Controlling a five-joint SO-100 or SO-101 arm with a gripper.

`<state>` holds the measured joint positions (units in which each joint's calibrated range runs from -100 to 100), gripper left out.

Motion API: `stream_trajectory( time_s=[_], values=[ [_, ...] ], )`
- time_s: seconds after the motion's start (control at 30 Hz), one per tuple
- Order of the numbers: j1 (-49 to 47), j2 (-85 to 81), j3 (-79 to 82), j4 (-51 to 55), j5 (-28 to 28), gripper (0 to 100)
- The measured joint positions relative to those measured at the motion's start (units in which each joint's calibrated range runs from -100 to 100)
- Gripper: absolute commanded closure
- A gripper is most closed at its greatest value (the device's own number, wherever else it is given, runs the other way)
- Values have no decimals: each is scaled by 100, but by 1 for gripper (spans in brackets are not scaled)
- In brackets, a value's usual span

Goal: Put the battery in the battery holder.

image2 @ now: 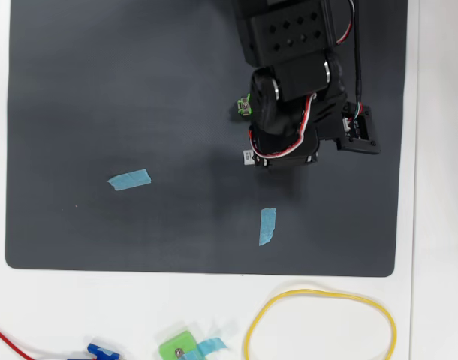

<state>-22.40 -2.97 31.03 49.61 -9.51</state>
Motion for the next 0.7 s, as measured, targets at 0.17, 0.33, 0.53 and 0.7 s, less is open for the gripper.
stream_trajectory(
  time_s=[0.17, 0.33, 0.53, 0.7],
  values=[
    [0, -85, 363, 0, -16, 100],
    [-191, -959, 789, -26, -16, 100],
    [-202, -1205, 844, -17, -5, 100],
    [-202, -1273, 1307, 60, -10, 100]
  ],
)
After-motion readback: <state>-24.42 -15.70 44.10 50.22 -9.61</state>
